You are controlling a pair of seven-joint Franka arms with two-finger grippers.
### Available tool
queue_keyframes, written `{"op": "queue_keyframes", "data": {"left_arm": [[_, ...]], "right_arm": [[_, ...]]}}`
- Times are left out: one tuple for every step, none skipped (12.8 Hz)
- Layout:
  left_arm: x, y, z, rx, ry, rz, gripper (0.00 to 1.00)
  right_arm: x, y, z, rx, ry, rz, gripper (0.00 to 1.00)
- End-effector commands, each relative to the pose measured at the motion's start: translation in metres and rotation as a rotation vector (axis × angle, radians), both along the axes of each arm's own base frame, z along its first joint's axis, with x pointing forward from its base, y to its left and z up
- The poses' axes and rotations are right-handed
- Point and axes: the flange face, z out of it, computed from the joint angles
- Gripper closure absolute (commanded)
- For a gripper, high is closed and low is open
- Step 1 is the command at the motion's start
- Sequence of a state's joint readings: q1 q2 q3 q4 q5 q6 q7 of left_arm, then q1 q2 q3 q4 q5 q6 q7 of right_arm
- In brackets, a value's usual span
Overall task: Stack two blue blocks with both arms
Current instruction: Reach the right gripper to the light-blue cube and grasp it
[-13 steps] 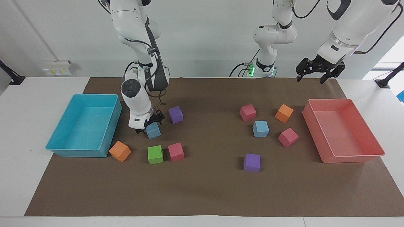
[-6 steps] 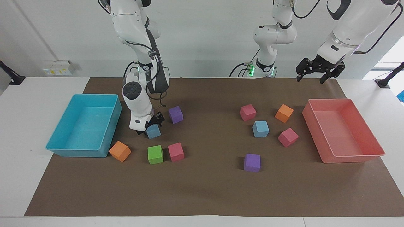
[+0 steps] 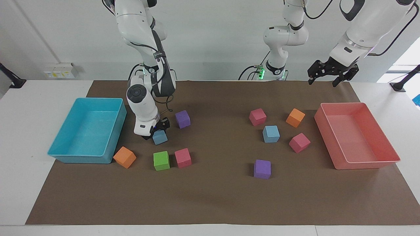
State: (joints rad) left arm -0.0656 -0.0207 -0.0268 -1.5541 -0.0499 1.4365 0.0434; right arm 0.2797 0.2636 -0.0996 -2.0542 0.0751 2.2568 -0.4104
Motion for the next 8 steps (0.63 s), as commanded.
{"op": "queue_keyframes", "data": {"left_arm": [[-0.005, 0.004, 0.002, 0.011, -0.012, 0.000, 0.00], [-0.005, 0.004, 0.002, 0.009, -0.012, 0.000, 0.00], [-0.005, 0.004, 0.002, 0.011, -0.012, 0.000, 0.00], [-0.005, 0.004, 0.002, 0.011, -0.012, 0.000, 0.00], [-0.005, 0.004, 0.002, 0.011, -0.012, 0.000, 0.00], [-0.005, 0.004, 0.002, 0.011, -0.012, 0.000, 0.00], [-0.005, 0.004, 0.002, 0.009, -0.012, 0.000, 0.00], [-0.005, 0.004, 0.002, 0.011, -0.012, 0.000, 0.00]], "right_arm": [[0.009, 0.003, 0.033, 0.020, -0.003, -0.070, 1.00], [0.009, 0.005, 0.049, 0.023, -0.004, -0.097, 1.00], [0.008, 0.006, 0.062, 0.025, -0.005, -0.121, 1.00], [0.008, 0.005, 0.075, 0.026, 0.001, -0.142, 1.00], [0.008, 0.006, 0.087, 0.026, 0.010, -0.153, 1.00], [0.010, 0.006, 0.094, 0.021, 0.021, -0.180, 1.00], [0.011, 0.010, 0.101, 0.015, 0.027, -0.222, 1.00], [0.009, 0.025, 0.101, 0.009, 0.018, -0.250, 1.00]]}}
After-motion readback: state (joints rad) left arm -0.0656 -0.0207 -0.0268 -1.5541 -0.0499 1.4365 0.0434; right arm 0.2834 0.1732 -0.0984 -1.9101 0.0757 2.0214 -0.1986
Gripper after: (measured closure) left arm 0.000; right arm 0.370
